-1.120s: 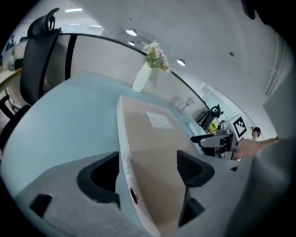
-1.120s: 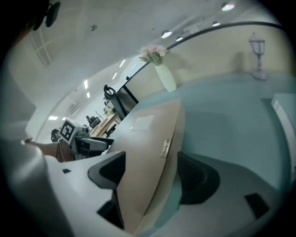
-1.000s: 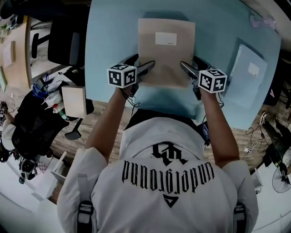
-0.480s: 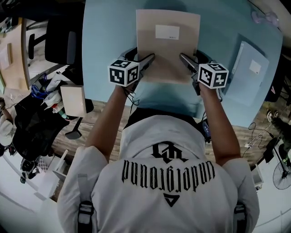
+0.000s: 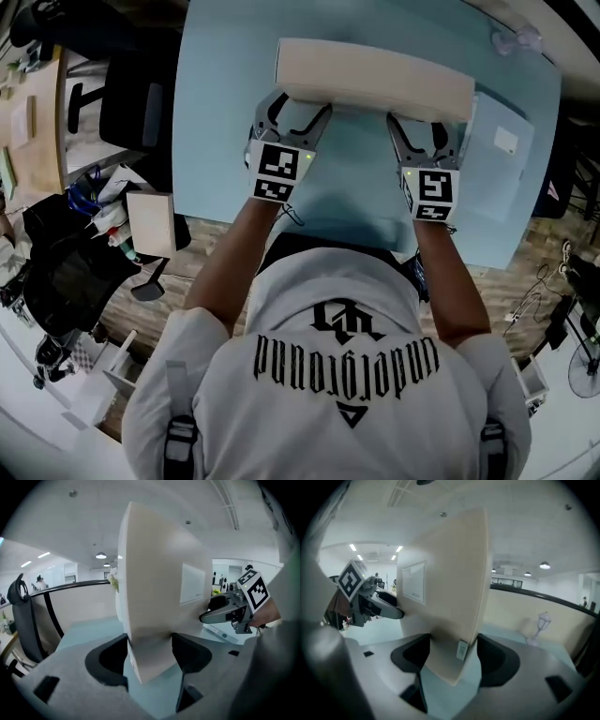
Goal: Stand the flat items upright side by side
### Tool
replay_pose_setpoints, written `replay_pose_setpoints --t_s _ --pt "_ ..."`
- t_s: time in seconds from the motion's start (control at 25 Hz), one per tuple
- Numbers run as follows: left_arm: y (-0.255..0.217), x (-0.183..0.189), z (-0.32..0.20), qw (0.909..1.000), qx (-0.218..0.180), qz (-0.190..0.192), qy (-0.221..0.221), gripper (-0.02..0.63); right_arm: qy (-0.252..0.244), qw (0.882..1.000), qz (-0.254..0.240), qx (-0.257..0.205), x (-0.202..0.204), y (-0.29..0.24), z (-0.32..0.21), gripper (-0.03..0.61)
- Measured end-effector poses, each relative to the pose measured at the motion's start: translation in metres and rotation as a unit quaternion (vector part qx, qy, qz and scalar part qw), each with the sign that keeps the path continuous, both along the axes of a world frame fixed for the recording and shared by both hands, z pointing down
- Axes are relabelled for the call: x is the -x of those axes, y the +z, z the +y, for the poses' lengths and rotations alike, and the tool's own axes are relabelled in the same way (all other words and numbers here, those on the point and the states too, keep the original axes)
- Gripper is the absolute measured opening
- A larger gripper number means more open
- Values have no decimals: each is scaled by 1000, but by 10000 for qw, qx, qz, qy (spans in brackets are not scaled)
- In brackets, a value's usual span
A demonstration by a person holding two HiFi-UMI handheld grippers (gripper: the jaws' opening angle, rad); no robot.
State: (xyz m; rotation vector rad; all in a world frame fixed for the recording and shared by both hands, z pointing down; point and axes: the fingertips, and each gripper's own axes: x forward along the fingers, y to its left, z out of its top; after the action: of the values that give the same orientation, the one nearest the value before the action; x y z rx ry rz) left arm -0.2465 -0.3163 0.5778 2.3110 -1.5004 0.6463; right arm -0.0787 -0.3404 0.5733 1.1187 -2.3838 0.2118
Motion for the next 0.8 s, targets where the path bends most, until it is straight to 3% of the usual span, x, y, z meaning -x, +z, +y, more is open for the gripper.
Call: replay_pose_setpoints --t_s 0.12,0.52,0.8 --pt "20 -11 6 9998 -77 -157 10 299 119 9995 168 -255 -10 15 7 313" --pt "32 -15 -7 9997 -14 222 -141 301 125 9999 80 -23 -12 30 -5 305" --pt "34 -12 -8 9999 -70 146 -60 310 60 9999 138 -26 -8 32 -4 309"
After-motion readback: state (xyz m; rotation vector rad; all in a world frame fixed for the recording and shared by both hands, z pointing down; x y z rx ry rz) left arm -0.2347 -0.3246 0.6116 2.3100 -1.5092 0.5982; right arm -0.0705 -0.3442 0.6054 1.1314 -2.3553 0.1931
